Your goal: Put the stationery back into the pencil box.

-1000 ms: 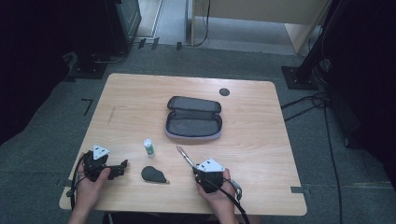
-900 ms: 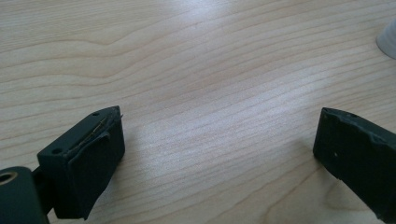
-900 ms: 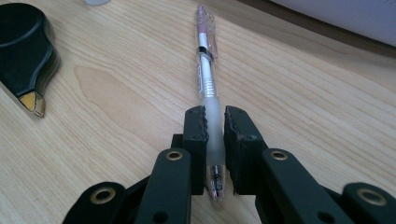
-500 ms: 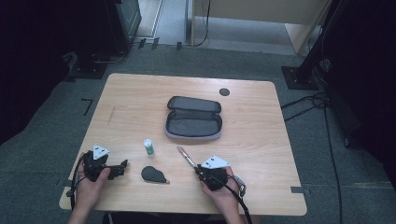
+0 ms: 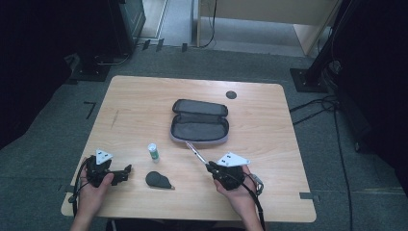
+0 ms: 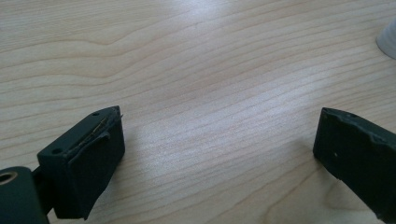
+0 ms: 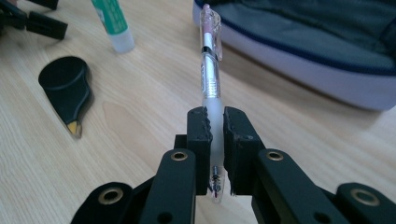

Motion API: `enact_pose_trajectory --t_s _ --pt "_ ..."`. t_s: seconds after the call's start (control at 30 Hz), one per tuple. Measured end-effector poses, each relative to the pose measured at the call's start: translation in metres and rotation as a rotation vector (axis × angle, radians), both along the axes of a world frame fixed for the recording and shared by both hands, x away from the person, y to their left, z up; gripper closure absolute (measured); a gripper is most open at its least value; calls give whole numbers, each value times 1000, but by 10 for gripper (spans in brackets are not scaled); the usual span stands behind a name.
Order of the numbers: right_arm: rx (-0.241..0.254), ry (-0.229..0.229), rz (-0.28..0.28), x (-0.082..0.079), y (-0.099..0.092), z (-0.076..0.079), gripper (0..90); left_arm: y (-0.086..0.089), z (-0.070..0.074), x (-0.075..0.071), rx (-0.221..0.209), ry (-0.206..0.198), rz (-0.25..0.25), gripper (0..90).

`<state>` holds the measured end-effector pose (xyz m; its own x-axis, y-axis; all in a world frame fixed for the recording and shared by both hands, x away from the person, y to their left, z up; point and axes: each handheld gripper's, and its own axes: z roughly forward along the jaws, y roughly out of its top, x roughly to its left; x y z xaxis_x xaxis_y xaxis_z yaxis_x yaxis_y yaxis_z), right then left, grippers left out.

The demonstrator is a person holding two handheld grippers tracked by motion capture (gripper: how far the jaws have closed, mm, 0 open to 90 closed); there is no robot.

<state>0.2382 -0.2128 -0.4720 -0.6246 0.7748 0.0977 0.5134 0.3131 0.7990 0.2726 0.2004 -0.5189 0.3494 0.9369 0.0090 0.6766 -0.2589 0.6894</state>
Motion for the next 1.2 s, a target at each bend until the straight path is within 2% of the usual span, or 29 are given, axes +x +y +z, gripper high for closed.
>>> enact_pose_trajectory --t_s 0.1,0.17,0.23,0.33,0.53,0.57,0.6,0.67,0.77,0.97,1.07,1.2 --pt "-2 -12 5 4 -2 7 818 0 0 0 0 0 0 24" --pt "-4 -24 5 12 -5 17 818 0 0 0 0 0 0 24" --pt "-7 -26 5 14 -6 19 818 0 0 0 0 0 0 23" --pt "-34 -42 7 28 -8 30 818 0 0 0 0 0 0 24" --pt "-39 -54 26 55 -9 40 817 0 0 0 0 0 0 23" --pt "-39 -54 26 55 -9 40 817 0 0 0 0 0 0 23" --pt "-43 -60 41 65 -9 41 817 0 0 0 -1 0 1 23" --pt "-62 -73 52 75 -9 42 817 0 0 0 -2 -1 1 23" --pt "-57 -63 50 89 -9 43 817 0 0 0 -1 0 -1 24" --pt "-92 -55 62 108 -8 39 816 0 0 0 -5 0 1 23" --pt "-97 -39 67 116 -7 34 816 0 0 0 -5 0 1 23" --pt "-94 4 55 127 -6 24 816 0 0 0 -4 0 0 24"
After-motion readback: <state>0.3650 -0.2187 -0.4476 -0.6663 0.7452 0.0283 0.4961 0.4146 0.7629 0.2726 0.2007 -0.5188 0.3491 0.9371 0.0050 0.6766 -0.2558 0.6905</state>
